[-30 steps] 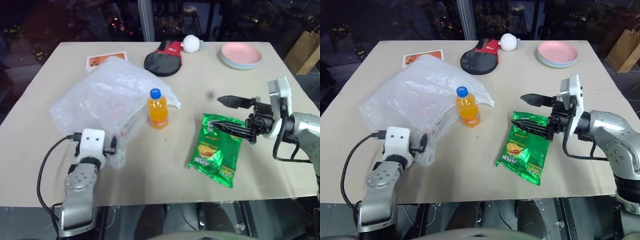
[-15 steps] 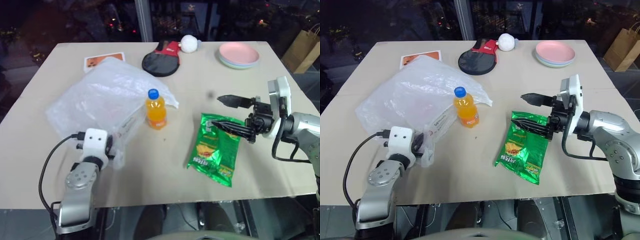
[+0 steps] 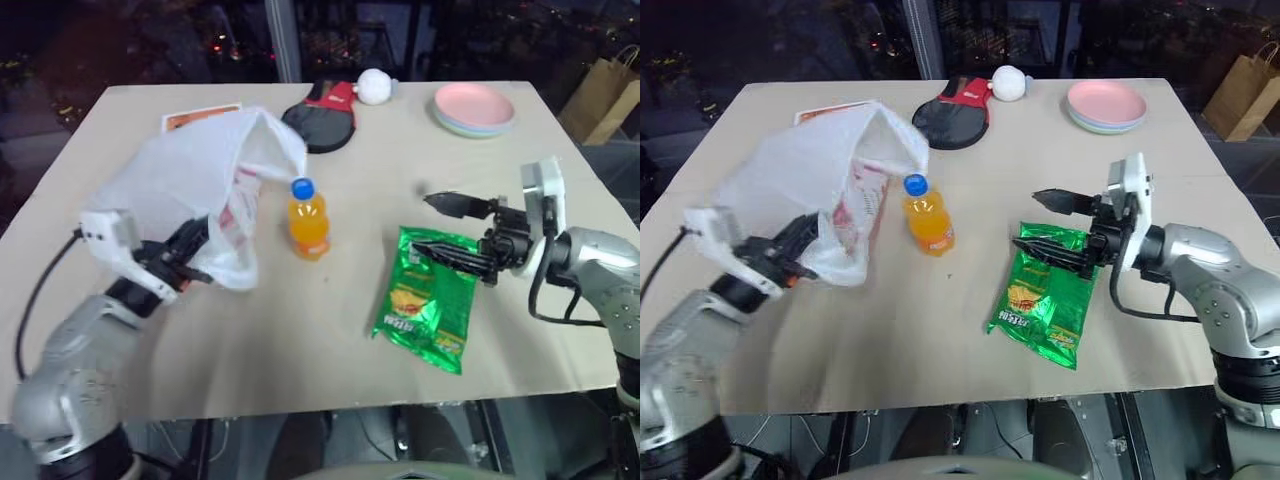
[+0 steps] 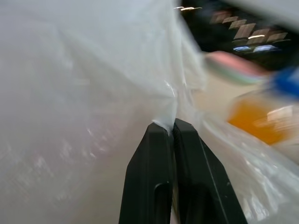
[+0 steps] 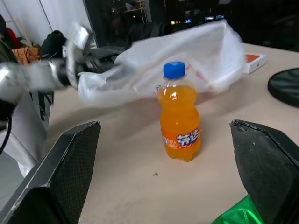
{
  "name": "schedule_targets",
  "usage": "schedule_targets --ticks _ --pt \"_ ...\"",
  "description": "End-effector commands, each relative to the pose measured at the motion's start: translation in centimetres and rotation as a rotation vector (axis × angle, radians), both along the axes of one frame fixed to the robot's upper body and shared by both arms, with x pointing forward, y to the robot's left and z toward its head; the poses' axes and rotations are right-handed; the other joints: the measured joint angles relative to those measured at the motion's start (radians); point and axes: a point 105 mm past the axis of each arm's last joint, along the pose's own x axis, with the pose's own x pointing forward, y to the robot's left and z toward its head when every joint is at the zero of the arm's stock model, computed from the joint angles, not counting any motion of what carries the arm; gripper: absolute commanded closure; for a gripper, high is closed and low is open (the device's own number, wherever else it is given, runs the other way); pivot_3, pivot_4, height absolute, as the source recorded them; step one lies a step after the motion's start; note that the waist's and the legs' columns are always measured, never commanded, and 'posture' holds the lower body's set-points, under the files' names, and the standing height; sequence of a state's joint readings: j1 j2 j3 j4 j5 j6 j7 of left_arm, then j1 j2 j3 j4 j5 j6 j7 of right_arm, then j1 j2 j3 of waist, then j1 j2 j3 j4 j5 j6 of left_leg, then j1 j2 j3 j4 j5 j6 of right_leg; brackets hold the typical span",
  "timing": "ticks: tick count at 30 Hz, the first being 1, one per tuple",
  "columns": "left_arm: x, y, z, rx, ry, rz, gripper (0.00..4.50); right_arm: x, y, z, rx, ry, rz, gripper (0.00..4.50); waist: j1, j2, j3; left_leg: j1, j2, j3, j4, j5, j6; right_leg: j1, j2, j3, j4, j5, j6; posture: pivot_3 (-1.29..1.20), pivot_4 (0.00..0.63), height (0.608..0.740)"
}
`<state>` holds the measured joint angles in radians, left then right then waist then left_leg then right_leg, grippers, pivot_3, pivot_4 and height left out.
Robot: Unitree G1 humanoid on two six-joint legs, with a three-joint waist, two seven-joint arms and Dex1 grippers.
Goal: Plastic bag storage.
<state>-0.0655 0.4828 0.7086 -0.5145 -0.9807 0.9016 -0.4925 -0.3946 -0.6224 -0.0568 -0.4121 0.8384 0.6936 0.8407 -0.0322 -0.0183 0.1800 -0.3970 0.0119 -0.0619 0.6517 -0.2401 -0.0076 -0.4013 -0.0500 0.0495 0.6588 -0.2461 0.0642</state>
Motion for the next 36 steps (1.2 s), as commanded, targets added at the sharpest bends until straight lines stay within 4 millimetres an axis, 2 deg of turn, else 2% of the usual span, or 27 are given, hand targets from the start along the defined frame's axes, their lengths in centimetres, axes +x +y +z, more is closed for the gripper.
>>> schedule_targets --ticks 1,6,9,11,16,23,26,29,30,36 --pt "-1.1 -0.9 0.8 -0.095 0.017 -0.104 4.3 0.7 2.1 -0.2 -0.016 -0.034 -0.015 0.0 -0.004 0.0 0.0 0.0 0.0 0.0 0.0 0.0 0.0 0.0 0.0 0.0 0.0 0.0 0.0 0.0 0.15 0.74" --pt "-1.6 -1.4 -1.0 -0.097 0.101 -0.137 4.3 3.2 6.1 -2.4 -0.076 -0.049 -0.08 0.0 -0.01 0.0 0.0 0.001 0.0 0.001 0.0 0.0 0.0 0.0 0.0 0.001 0.001 0.0 0.0 0.0 0.15 0.74" --pt "-1.6 -0.2 -1.4 -0.103 0.117 -0.093 4.3 4.9 8.3 -3.1 -0.122 -0.079 -0.111 0.0 -0.009 0.0 0.0 0.001 0.0 0.001 0.0 0.0 0.0 -0.002 0.001 0.002 0.001 0.0 0.0 0.0 0.15 0.74" --pt "-1.6 0.4 -1.5 -0.105 0.12 -0.071 4.3 5.1 9.6 -3.1 -0.119 -0.085 -0.085 0.0 -0.008 0.0 0.0 0.0 0.0 0.001 0.0 0.0 -0.001 -0.003 0.001 0.002 0.002 0.0 -0.001 0.0 0.15 0.74" --pt "-1.8 1.8 -0.6 -0.159 0.076 -0.022 4.3 6.7 13.0 -2.8 -0.1 -0.075 -0.092 0.0 -0.009 -0.001 0.0 0.0 0.0 0.001 -0.001 0.0 -0.001 -0.003 0.0 0.003 0.001 0.0 -0.001 0.0 0.15 0.74" --pt "-2.7 2.6 0.5 -0.276 0.035 0.011 4.3 7.0 15.4 -2.4 -0.056 -0.078 -0.077 0.0 -0.009 -0.001 0.0 -0.001 0.0 0.002 -0.003 0.0 -0.001 -0.005 0.0 0.003 0.001 0.0 -0.001 0.0 0.15 0.74" --pt "-2.9 2.7 0.4 -0.289 0.045 0.025 4.5 7.3 15.4 -2.3 -0.035 -0.075 -0.094 0.82 -0.008 -0.001 0.0 -0.001 -0.001 0.001 -0.003 0.0 -0.001 -0.005 0.0 0.003 0.002 0.0 -0.001 0.0 0.15 0.74" --pt "-3.0 2.8 0.3 -0.302 0.053 0.031 4.5 7.4 15.2 -1.9 -0.018 -0.083 -0.104 2.15 -0.009 -0.001 0.0 -0.001 -0.001 0.002 -0.003 0.0 -0.001 -0.005 0.0 0.003 0.002 0.0 -0.001 0.0 0.15 0.74" --pt "-3.0 2.8 0.2 -0.305 0.056 0.032 4.5 7.5 15.1 -1.6 -0.005 -0.085 -0.112 2.29 -0.009 -0.001 0.0 -0.001 -0.001 0.002 -0.003 0.0 -0.001 -0.005 0.0 0.003 0.002 0.0 -0.001 0.0 0.15 0.74" --pt "-2.7 2.6 0.4 -0.334 0.054 0.015 4.5 8.4 14.1 0.8 0.106 -0.05 -0.156 2.29 -0.009 -0.001 0.0 -0.002 -0.001 0.002 -0.004 0.0 -0.001 -0.006 0.0 0.003 0.002 0.0 -0.001 0.0 0.15 0.74"
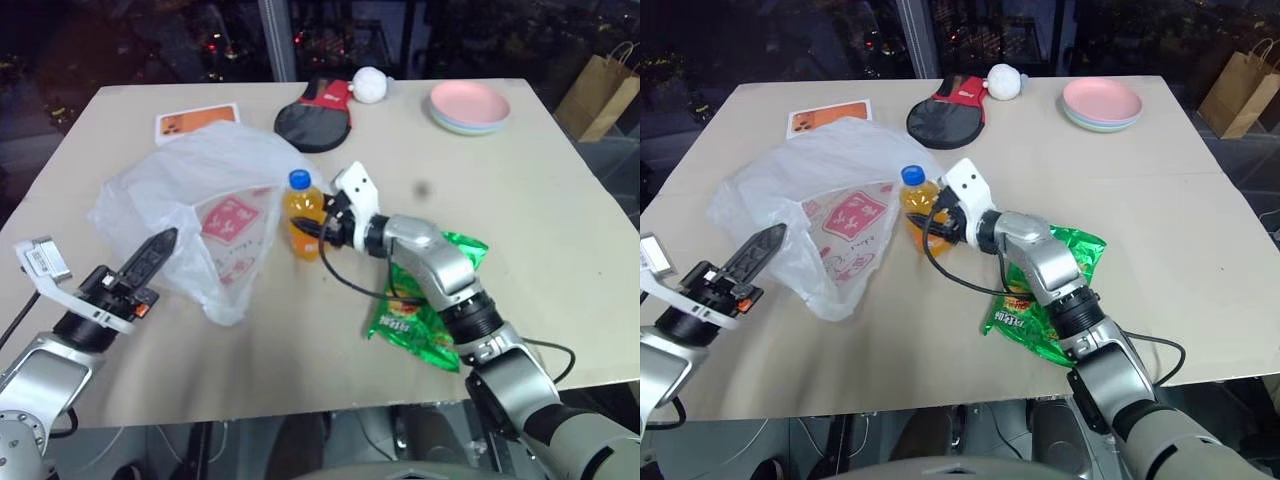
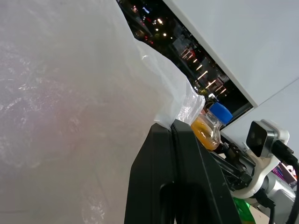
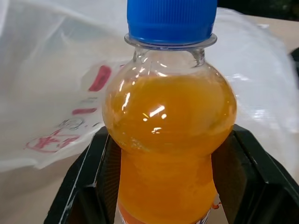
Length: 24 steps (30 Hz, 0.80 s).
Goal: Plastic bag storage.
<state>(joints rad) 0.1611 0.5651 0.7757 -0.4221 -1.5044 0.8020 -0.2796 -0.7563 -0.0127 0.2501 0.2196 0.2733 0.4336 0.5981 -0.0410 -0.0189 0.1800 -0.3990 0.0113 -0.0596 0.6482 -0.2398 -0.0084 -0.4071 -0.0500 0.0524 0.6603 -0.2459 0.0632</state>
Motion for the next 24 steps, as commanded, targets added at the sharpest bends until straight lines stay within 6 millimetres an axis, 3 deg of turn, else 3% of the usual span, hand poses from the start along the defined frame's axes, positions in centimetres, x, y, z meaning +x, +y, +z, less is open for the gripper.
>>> schedule_targets --ticks 1,10,15,21,24 --pt "0.0 -0.5 1.2 -0.005 -0.047 -0.03 4.5 0.3 -0.4 5.1 0.17 -0.04 -0.009 2.29 0.0 0.0 0.0 0.0 0.0 0.0 0.0 0.0 0.0 0.0 0.0 0.0 0.0 0.0 0.0 0.0 0.15 0.74" --pt "0.4 -1.9 1.1 -0.035 -0.051 -0.091 4.5 -0.3 -0.7 10.1 0.558 0.228 0.06 2.29 -0.001 0.0 0.0 -0.001 0.0 0.001 -0.004 0.0 0.0 -0.003 0.0 0.001 0.0 0.0 0.0 0.0 0.15 0.74" --pt "0.4 -2.7 1.3 -0.062 -0.068 -0.112 4.5 -0.3 -0.9 11.5 0.64 0.285 0.08 2.29 0.0 0.001 0.001 -0.002 0.0 0.001 -0.005 0.0 0.0 -0.004 0.0 0.001 -0.001 0.0 -0.001 0.0 0.15 0.74" --pt "0.7 -2.9 1.7 -0.112 -0.098 -0.107 4.5 -1.7 0.3 10.2 0.56 0.37 0.177 2.29 -0.006 0.001 0.001 -0.002 0.001 0.002 -0.007 0.0 0.0 -0.005 0.001 0.001 -0.001 -0.001 -0.001 0.0 0.15 0.74" --pt "1.0 -3.6 1.8 -0.146 -0.103 -0.123 4.5 -2.1 1.5 6.8 0.416 0.505 0.17 2.29 -0.003 0.001 0.001 -0.002 0.001 0.002 -0.008 0.0 0.0 -0.006 0.001 0.001 -0.001 -0.001 -0.002 0.0 0.15 0.74"
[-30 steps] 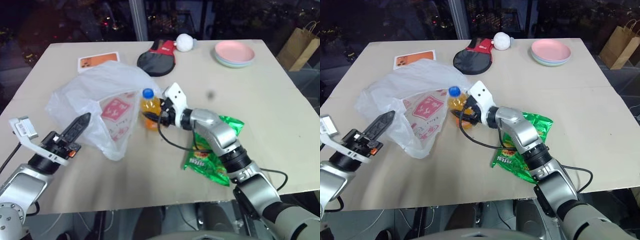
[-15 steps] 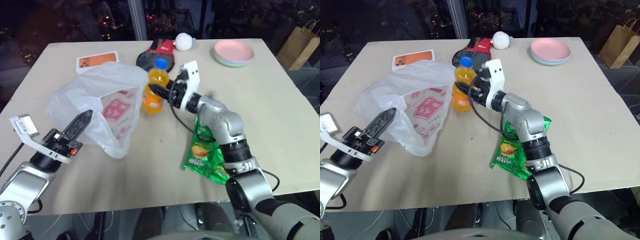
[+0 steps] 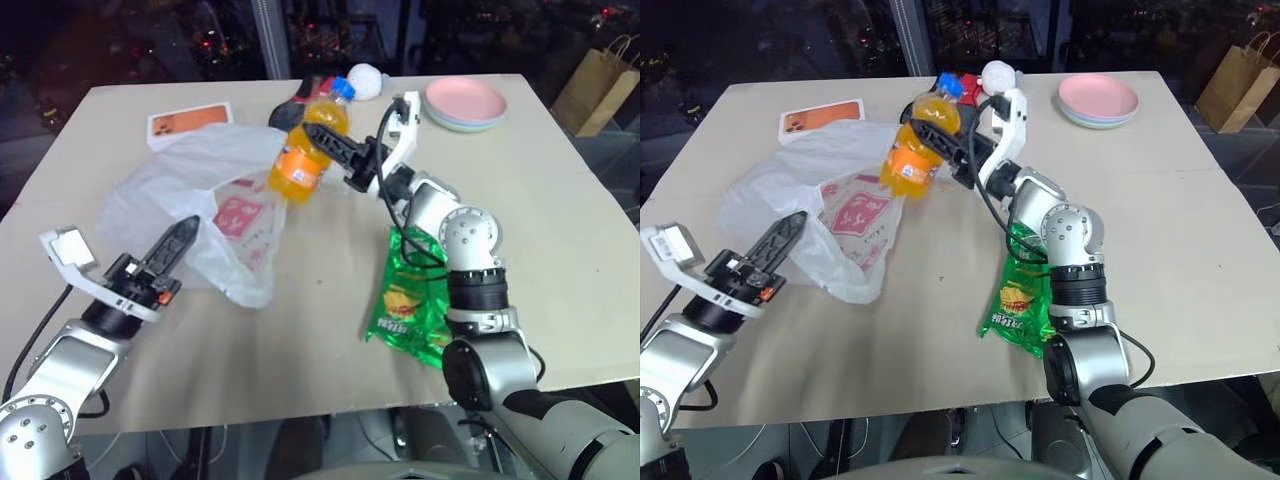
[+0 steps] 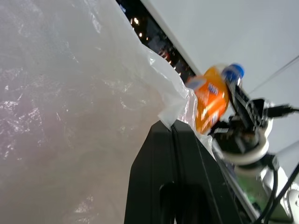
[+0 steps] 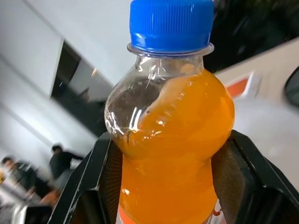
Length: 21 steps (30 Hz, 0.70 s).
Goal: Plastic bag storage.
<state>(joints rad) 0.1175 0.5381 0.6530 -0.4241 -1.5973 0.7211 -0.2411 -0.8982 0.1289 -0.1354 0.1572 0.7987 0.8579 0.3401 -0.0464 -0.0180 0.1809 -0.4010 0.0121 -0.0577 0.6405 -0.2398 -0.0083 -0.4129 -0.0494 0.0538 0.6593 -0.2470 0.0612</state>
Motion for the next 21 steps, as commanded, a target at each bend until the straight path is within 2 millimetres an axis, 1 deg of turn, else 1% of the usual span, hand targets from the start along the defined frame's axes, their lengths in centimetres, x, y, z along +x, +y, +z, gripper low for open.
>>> schedule_targets --ticks 1,2,4,6,8,13,15,18,21 --pt "0.1 -1.9 1.3 -0.029 -0.061 -0.062 4.5 -2.0 2.6 -1.7 -0.094 0.073 0.124 2.29 0.002 0.0 0.0 0.0 0.0 0.0 0.0 0.0 0.0 0.0 0.0 0.0 0.0 0.0 0.0 0.0 0.15 0.74" --pt "0.2 -2.8 1.2 -0.036 -0.062 -0.093 4.5 -1.8 2.7 -2.7 -0.123 0.122 0.125 2.29 0.003 0.0 0.0 0.0 0.0 0.0 0.0 0.0 0.0 0.0 0.0 0.0 0.0 0.0 0.0 0.0 0.15 0.74" --pt "0.4 -4.2 1.1 -0.043 -0.062 -0.142 4.5 -1.6 3.0 -3.7 -0.149 0.182 0.13 2.29 0.007 -0.001 -0.001 0.0 -0.001 0.0 0.0 0.0 0.0 0.0 -0.001 0.0 0.0 0.0 0.0 0.0 0.15 0.74" --pt "0.6 -5.8 0.8 -0.047 -0.063 -0.192 4.5 -1.7 3.2 -4.0 -0.169 0.224 0.167 2.29 0.009 -0.001 -0.001 -0.001 -0.001 -0.001 0.001 0.0 0.0 0.001 -0.001 -0.001 0.0 0.0 0.0 0.0 0.15 0.74" --pt "0.9 -6.7 0.8 -0.056 -0.069 -0.218 4.5 -2.1 3.4 -4.3 -0.182 0.276 0.214 2.29 0.006 -0.001 -0.001 -0.001 -0.002 -0.001 0.002 0.0 0.0 0.001 -0.001 0.0 0.0 0.0 0.0 0.0 0.15 0.74" --pt "1.7 -7.4 1.2 -0.092 -0.103 -0.239 4.5 -2.6 3.1 -4.7 -0.202 0.35 0.277 2.29 0.002 -0.001 -0.001 -0.001 0.0 -0.001 0.001 0.0 0.0 0.0 0.001 -0.001 0.0 0.0 0.0 0.0 0.15 0.74" --pt "2.0 -7.6 1.1 -0.087 -0.105 -0.243 4.5 -2.9 2.8 -4.4 -0.181 0.365 0.308 2.29 0.001 -0.001 -0.001 -0.001 0.0 -0.001 0.001 0.0 0.0 0.0 0.001 0.0 0.0 0.0 0.0 0.0 0.15 0.74" --pt "2.5 -7.2 1.0 -0.097 -0.114 -0.231 4.5 -3.8 1.7 -3.7 -0.129 0.391 0.395 2.29 0.003 -0.001 -0.001 -0.002 0.0 -0.001 0.001 0.0 0.0 0.0 0.001 0.0 0.0 0.0 0.0 0.0 0.15 0.74" --pt "2.4 -7.5 0.8 -0.103 -0.115 -0.258 4.5 -4.7 1.4 -3.9 -0.149 0.402 0.457 2.29 0.003 -0.001 -0.001 -0.002 0.0 -0.001 0.001 0.0 0.0 0.0 0.001 -0.001 0.0 0.0 0.0 0.0 0.15 0.74"
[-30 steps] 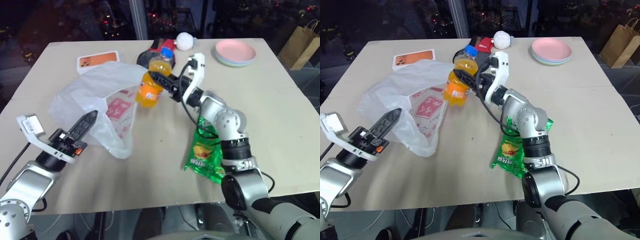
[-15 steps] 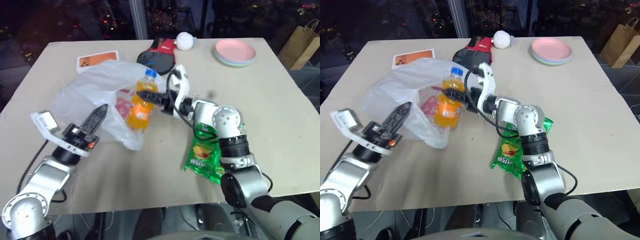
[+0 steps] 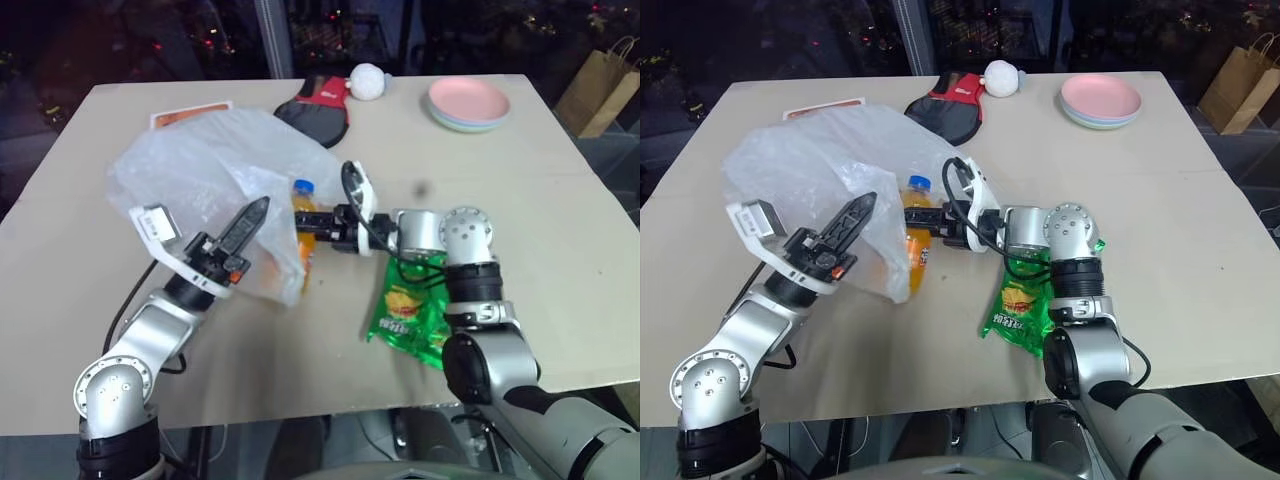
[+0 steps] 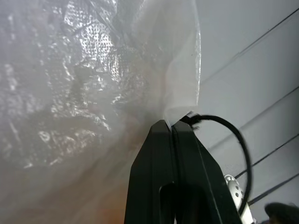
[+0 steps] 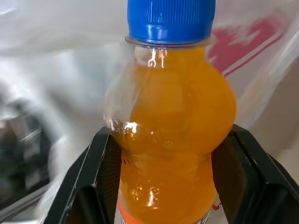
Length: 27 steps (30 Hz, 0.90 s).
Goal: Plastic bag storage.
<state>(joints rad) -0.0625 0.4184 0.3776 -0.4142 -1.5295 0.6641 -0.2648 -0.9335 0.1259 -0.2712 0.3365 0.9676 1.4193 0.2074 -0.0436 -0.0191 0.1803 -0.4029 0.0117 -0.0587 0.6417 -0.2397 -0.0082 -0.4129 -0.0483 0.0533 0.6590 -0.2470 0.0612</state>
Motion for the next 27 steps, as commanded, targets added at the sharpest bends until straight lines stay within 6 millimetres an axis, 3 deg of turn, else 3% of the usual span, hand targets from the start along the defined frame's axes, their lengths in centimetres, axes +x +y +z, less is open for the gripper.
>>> schedule_targets --ticks 1,5,9,15,17,23,27 --pt "-0.4 -0.6 0.5 -0.007 -0.04 -0.042 4.5 -1.7 0.3 2.5 0.075 -0.046 0.112 2.29 0.0 0.0 0.0 0.0 0.0 0.0 0.0 0.0 0.0 0.0 0.0 0.0 0.0 0.0 0.0 0.0 0.15 0.74" --pt "-0.8 -1.0 0.3 -0.016 -0.039 -0.071 4.5 -1.9 0.6 2.4 0.065 -0.036 0.124 2.29 -0.001 0.0 0.0 0.0 0.0 0.0 0.0 0.0 0.0 0.0 0.0 0.0 0.0 0.0 0.0 0.0 0.15 0.74" --pt "-2.0 -1.6 0.0 0.002 -0.036 -0.134 4.5 -0.7 0.6 2.1 0.059 -0.013 0.063 2.29 -0.001 0.0 0.0 0.0 0.0 0.0 0.0 0.0 0.0 0.0 0.0 0.0 0.0 0.0 0.0 0.0 0.15 0.74" --pt "-4.6 -0.6 -0.7 0.0 0.004 -0.192 4.5 4.5 -0.7 2.4 0.112 0.048 -0.237 2.29 -0.004 0.0 0.0 0.0 0.0 0.0 0.0 0.0 0.0 0.0 0.0 0.0 0.0 0.0 0.0 0.0 0.15 0.74" --pt "-5.0 -0.8 -0.7 -0.004 0.011 -0.214 4.5 5.1 -0.7 2.4 0.124 0.048 -0.291 2.29 -0.001 0.0 0.0 0.0 0.001 0.0 0.0 0.0 0.0 0.0 0.0 0.0 0.0 0.0 0.0 0.0 0.15 0.74" --pt "-4.1 -1.7 -1.1 -0.024 0.009 -0.21 4.5 3.9 0.5 2.9 0.163 0.049 -0.257 2.29 -0.001 0.001 0.001 -0.002 0.0 0.0 -0.001 0.0 0.0 -0.001 0.0 0.0 -0.002 0.0 0.0 0.0 0.15 0.74" --pt "-2.3 -0.6 0.0 -0.12 -0.039 -0.124 4.5 4.2 -1.7 3.3 0.188 0.033 -0.256 2.29 0.0 0.001 0.001 -0.003 0.001 -0.001 0.0 0.0 0.0 -0.002 0.0 -0.001 -0.002 0.0 0.0 0.0 0.15 0.74"
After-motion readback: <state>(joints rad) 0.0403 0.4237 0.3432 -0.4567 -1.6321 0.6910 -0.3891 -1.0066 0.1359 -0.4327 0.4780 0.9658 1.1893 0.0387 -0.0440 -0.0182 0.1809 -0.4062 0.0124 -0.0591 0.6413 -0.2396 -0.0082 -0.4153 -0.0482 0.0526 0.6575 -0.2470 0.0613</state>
